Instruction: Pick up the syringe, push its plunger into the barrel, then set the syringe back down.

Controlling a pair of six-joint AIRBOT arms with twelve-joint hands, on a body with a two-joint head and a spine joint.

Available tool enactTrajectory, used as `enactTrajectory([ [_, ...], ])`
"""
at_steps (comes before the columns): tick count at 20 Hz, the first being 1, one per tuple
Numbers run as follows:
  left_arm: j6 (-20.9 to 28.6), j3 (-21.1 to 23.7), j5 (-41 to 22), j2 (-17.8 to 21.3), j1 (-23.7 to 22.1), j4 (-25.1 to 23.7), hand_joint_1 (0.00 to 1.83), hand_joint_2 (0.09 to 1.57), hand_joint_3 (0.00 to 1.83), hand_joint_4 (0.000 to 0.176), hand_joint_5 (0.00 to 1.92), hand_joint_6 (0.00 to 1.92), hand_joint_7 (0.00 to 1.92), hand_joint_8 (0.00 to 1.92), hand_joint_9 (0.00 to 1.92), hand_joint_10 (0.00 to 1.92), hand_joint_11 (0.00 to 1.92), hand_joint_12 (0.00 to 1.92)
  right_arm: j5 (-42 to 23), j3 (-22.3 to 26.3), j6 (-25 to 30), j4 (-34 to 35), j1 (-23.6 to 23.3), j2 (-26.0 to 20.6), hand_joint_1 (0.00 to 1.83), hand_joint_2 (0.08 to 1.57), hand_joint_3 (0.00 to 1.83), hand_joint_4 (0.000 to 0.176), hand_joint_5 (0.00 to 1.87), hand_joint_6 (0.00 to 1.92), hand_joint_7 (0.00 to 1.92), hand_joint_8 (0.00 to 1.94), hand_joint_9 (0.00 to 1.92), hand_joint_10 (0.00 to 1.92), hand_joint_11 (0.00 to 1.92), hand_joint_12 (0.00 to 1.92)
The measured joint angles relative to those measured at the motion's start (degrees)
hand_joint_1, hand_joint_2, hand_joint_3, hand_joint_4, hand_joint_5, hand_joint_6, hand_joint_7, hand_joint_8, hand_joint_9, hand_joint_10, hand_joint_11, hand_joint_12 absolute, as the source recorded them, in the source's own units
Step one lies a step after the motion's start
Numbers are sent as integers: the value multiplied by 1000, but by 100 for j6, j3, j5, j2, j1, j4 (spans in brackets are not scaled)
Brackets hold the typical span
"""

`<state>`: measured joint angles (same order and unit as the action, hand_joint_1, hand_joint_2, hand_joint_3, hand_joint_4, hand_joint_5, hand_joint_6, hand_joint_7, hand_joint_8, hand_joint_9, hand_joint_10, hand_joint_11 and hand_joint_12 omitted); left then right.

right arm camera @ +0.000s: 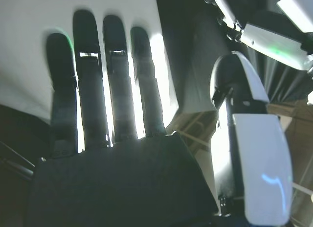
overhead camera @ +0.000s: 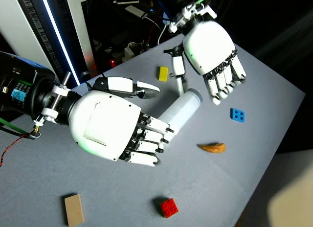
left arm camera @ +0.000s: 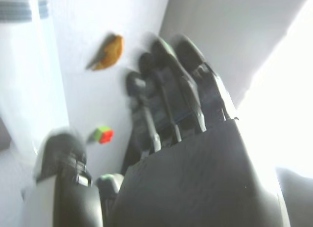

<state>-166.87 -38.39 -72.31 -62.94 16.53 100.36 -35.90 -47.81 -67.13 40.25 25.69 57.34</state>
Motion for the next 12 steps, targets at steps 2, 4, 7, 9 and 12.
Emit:
enactTrajectory([
  [2, -7, 15, -50, 0, -79, -9, 513, 1356, 4, 0, 983, 1915, 1022, 1919, 1052, 1921, 1080, 1921, -26, 0, 0, -39, 0, 0, 396, 1268, 7, 0, 1018, 1921, 1190, 1941, 1420, 1921, 1686, 1921],
  [4, -24, 37, -57, 0, -90, 33, 367, 1399, 9, 0, 1246, 1921, 1302, 1921, 1341, 1921, 1416, 1921, -52, 2, 0, -133, 28, 2, 329, 1384, 1, 0, 1259, 1921, 1384, 1941, 1543, 1921, 1772, 1921],
  [7, -90, 37, -59, 0, -164, 48, 343, 1438, 7, 0, 1365, 1921, 1427, 1921, 1446, 1921, 1514, 1921, -114, 2, 0, -173, 35, 0, 286, 1471, 6, 0, 1287, 1921, 1421, 1941, 1560, 1921, 1776, 1921],
  [9, -96, 37, -61, 0, -166, 42, 360, 1436, 2, 0, 1351, 1921, 1432, 1921, 1454, 1921, 1529, 1921, -120, 2, 0, -192, 35, 0, 293, 1482, 5, 0, 1262, 1921, 1411, 1941, 1542, 1921, 1758, 1921],
  [12, -111, 46, -63, 0, -166, 59, 435, 1426, 0, 0, 1236, 1921, 1380, 1921, 1415, 1921, 1495, 1921, -122, 2, 0, -195, 35, 0, 284, 1490, 4, 0, 1226, 1921, 1375, 1941, 1517, 1921, 1734, 1921],
])
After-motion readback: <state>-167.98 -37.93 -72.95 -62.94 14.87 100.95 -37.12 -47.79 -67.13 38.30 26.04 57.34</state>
